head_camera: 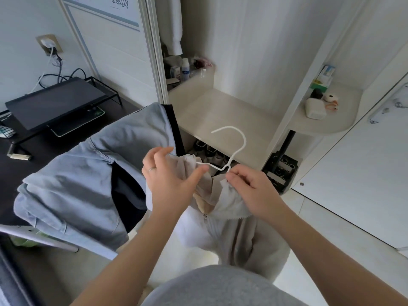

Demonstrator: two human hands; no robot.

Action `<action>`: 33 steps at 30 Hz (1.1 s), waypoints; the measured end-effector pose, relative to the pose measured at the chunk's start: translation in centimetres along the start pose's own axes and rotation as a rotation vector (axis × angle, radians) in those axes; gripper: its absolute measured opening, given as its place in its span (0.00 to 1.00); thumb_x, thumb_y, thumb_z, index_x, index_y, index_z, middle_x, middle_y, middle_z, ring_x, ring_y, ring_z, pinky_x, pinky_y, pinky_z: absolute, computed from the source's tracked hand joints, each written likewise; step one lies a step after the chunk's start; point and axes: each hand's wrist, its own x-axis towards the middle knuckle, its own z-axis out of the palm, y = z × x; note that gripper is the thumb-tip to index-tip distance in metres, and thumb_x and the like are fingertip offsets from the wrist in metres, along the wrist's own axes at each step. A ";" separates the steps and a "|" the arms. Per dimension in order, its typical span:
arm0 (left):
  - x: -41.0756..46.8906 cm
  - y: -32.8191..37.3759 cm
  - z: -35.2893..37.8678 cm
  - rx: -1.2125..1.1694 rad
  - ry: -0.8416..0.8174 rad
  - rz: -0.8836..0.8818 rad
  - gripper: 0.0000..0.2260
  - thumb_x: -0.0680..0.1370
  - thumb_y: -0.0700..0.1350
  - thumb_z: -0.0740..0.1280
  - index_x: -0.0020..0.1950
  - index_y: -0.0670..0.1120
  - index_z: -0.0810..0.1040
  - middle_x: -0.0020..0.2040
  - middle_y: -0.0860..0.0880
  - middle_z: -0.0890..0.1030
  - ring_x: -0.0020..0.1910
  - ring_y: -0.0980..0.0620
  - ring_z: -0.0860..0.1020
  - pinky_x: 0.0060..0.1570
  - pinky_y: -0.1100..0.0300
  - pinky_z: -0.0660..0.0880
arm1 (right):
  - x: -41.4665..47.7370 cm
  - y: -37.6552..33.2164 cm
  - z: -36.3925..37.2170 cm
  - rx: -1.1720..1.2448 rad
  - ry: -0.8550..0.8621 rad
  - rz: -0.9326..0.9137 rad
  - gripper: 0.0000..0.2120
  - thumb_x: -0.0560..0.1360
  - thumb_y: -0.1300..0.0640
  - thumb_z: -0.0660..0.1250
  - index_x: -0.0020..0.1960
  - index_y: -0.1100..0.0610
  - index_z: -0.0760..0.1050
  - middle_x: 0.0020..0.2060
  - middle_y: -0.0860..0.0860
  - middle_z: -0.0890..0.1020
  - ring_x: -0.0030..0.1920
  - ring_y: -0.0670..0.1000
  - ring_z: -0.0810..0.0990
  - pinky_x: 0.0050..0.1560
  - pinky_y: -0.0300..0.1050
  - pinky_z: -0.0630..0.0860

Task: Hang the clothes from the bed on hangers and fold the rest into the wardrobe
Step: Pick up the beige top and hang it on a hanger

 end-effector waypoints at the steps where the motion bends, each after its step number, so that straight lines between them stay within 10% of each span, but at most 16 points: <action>1: -0.3 -0.1 0.3 0.011 -0.017 0.002 0.37 0.64 0.60 0.80 0.67 0.52 0.70 0.67 0.55 0.64 0.65 0.52 0.64 0.62 0.59 0.65 | 0.0 -0.2 0.0 0.010 0.003 -0.001 0.12 0.82 0.55 0.64 0.41 0.47 0.78 0.28 0.42 0.70 0.30 0.42 0.66 0.32 0.34 0.64; 6: 0.3 -0.6 0.7 -0.075 -0.059 -0.060 0.17 0.77 0.39 0.67 0.62 0.56 0.74 0.50 0.55 0.78 0.50 0.54 0.78 0.47 0.61 0.76 | -0.2 -0.7 -0.1 0.034 -0.037 -0.011 0.11 0.82 0.56 0.62 0.47 0.45 0.81 0.26 0.43 0.66 0.28 0.43 0.63 0.29 0.36 0.60; 13: 2.8 0.5 -0.2 0.004 -0.217 0.110 0.20 0.74 0.29 0.59 0.53 0.48 0.85 0.46 0.55 0.78 0.50 0.59 0.76 0.50 0.77 0.66 | 0.2 -1.1 -1.0 -0.425 0.054 -0.089 0.25 0.79 0.41 0.61 0.30 0.53 0.60 0.25 0.47 0.67 0.28 0.46 0.66 0.33 0.45 0.64; 18: 4.3 2.0 -1.4 -0.082 -0.116 0.131 0.21 0.75 0.29 0.59 0.50 0.53 0.81 0.48 0.57 0.78 0.52 0.54 0.77 0.56 0.62 0.73 | 0.9 -1.5 -1.8 -0.811 -0.208 0.037 0.23 0.82 0.41 0.56 0.31 0.50 0.60 0.29 0.45 0.67 0.34 0.48 0.69 0.39 0.45 0.64; 29: 4.3 1.8 -1.7 0.143 -0.375 0.202 0.10 0.77 0.37 0.68 0.54 0.49 0.85 0.45 0.58 0.79 0.42 0.65 0.77 0.40 0.76 0.68 | 2.4 -3.5 -1.7 -0.772 -0.168 0.040 0.26 0.82 0.43 0.59 0.29 0.52 0.60 0.26 0.47 0.64 0.28 0.44 0.63 0.29 0.43 0.56; 33: 3.6 0.7 -1.4 0.194 -0.370 0.268 0.14 0.76 0.44 0.73 0.61 0.54 0.81 0.62 0.54 0.73 0.58 0.56 0.70 0.61 0.62 0.65 | 2.5 -3.2 -1.2 -0.694 -0.090 -0.028 0.25 0.81 0.41 0.61 0.29 0.50 0.60 0.27 0.47 0.66 0.28 0.43 0.64 0.30 0.43 0.58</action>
